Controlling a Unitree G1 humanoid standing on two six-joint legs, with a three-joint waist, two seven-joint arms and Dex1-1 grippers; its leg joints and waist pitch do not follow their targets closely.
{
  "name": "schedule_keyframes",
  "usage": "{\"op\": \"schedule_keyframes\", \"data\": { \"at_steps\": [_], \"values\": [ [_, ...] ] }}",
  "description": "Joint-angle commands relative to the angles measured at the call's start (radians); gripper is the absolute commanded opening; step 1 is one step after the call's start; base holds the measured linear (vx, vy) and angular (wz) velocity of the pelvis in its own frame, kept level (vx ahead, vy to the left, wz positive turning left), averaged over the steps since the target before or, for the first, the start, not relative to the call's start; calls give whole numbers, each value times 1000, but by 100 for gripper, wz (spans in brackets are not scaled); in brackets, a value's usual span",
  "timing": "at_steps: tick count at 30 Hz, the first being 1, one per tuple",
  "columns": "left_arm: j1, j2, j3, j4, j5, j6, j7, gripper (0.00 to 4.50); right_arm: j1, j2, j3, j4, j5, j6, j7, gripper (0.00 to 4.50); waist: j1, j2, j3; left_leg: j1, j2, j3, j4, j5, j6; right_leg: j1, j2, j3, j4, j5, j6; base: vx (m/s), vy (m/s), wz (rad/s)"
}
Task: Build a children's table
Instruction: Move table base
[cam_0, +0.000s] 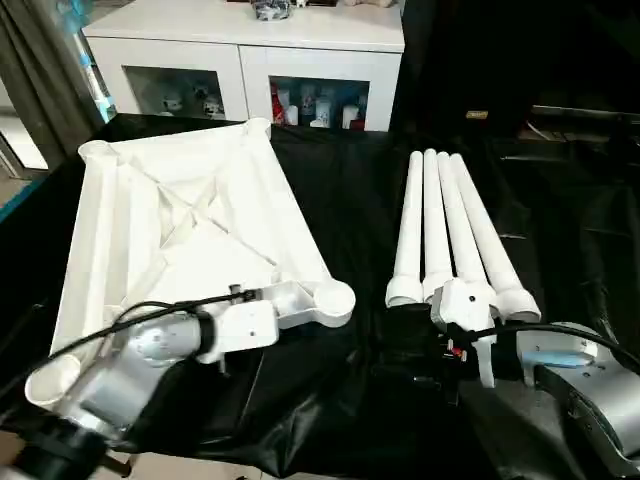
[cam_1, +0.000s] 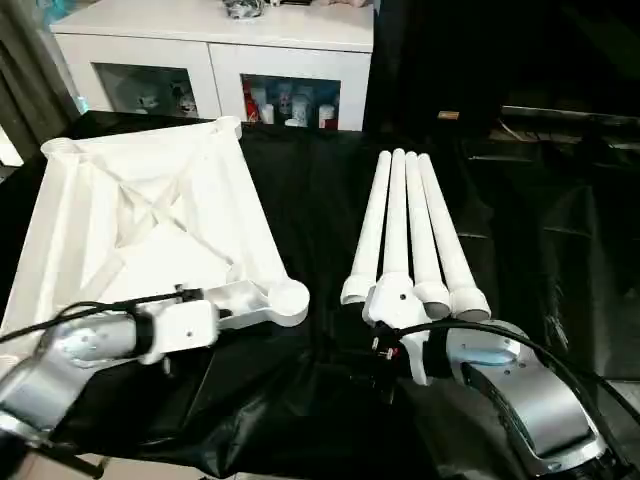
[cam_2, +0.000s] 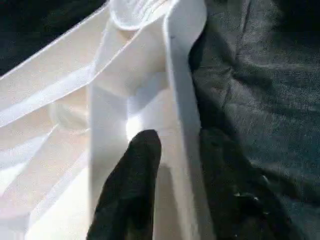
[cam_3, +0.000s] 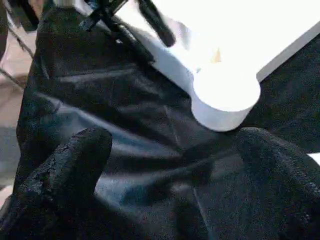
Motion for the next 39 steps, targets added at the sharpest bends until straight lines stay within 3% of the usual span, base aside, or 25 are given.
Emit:
{"op": "schedule_keyframes", "data": {
  "at_steps": [1,4,5,6,7,9,11,12,13,14,15,18,19,22,23,28,34,35,39],
  "values": [
    [12,23,65,-52,-68,30,-38,138,-35,12,-58,-24,46,26,-18,450,5,-4,-49,6,47,-16,-76,-233,32,35,-58,35,-83,-160,-215,0,0,0],
    [54,36,176,-188,-232,195,-102,138,-110,76,-120,-28,64,116,-144,450,0,-5,-49,7,44,-14,-76,-211,20,34,-55,34,-77,-155,-234,0,0,0],
    [54,36,176,-188,-232,195,-102,138,-110,76,-120,-28,64,116,-144,450,-2,-5,-48,11,44,-13,-76,-210,13,30,-52,33,-76,-159,-235,0,0,0],
    [58,38,199,-221,-272,233,-103,138,-144,100,-124,-18,53,160,-193,450,-2,-4,-48,12,44,-12,-76,-215,10,30,-50,33,-77,-161,-234,0,0,0],
    [56,29,230,-258,-324,287,-90,138,-205,146,-123,13,42,262,-263,450,-5,-4,-46,13,40,-11,-76,-215,2,29,-47,33,-74,-163,-236,0,0,0],
    [48,-6,258,-297,-376,347,-50,138,-305,236,-133,109,22,352,-380,450,-11,-6,-48,12,35,-10,-74,-191,-11,26,-45,33,-70,-154,-243,0,0,0],
    [42,-41,264,-314,-389,380,-19,138,-378,318,-166,222,-3,366,-498,450,-13,-4,-47,12,37,-8,-74,-196,-31,26,-48,35,-73,-164,-236,0,0,0],
    [41,-51,260,-318,-393,388,-15,138,-407,353,-187,277,-12,369,-555,450,-14,-13,-43,10,37,-6,-76,-190,-33,26,-46,36,-76,-156,-228,0,0,0],
    [40,-65,256,-331,-405,413,-14,164,-446,386,-197,356,-45,362,-628,450,-15,-6,-46,12,34,-5,-76,-181,-44,22,-47,38,-73,-149,-226,0,0,0],
    [37,-73,252,-343,-416,438,-14,172,-461,387,-184,389,-71,346,-646,450,-14,-10,-48,11,34,-4,-74,-156,-54,25,-43,37,-69,-115,-222,0,0,0],
    [35,-77,250,-351,-423,455,-15,172,-471,388,-175,411,-86,337,-655,450,-12,-23,-47,12,35,0,-73,-137,-50,24,-40,38,-70,-83,-218,0,0,0],
    [34,-75,238,-387,-451,497,-15,199,-515,420,-200,477,-92,351,-715,450,-4,-22,-45,6,33,1,-69,-55,-34,31,-38,38,-54,54,-216,0,0,0],
    [34,-73,234,-406,-473,523,-17,209,-546,442,-221,511,-92,364,-752,450,-6,-26,-45,3,31,2,-66,-16,-27,34,-35,37,-49,124,-217,0,0,0],
    [35,-72,233,-428,-500,556,-21,213,-576,460,-235,543,-96,367,-785,450,-13,-29,-42,-1,30,2,-65,7,-25,35,-34,37,-45,160,-223,0,0,0],
    [31,-75,238,-451,-538,598,-31,236,-616,469,-234,585,-118,377,-824,450,-15,-31,-31,-1,31,5,-68,-23,-27,30,-33,39,-49,137,-219,0,0,0],
    [18,-56,216,-467,-544,642,-59,274,-674,494,-262,671,-116,431,-863,450,-16,-31,-17,5,34,7,-74,-115,-69,24,-33,44,-59,0,-185,0,0,0],
    [13,-37,197,-478,-562,666,-64,324,-688,504,-265,723,-122,453,-877,450,-14,-32,-12,4,35,6,-76,-97,-91,23,-31,43,-54,32,-177,0,0,0],
    [9,-35,194,-482,-567,674,-60,333,-694,505,-271,736,-122,457,-883,450,-15,-34,-6,2,34,8,-76,-86,-89,22,-29,43,-54,52,-178,0,0,0],
    [2,-26,188,-491,-570,691,-69,351,-718,515,-289,789,-129,444,-914,450,-16,-34,1,3,34,9,-78,-115,-93,20,-31,45,-59,4,-178,0,0,0]
  ]
}}
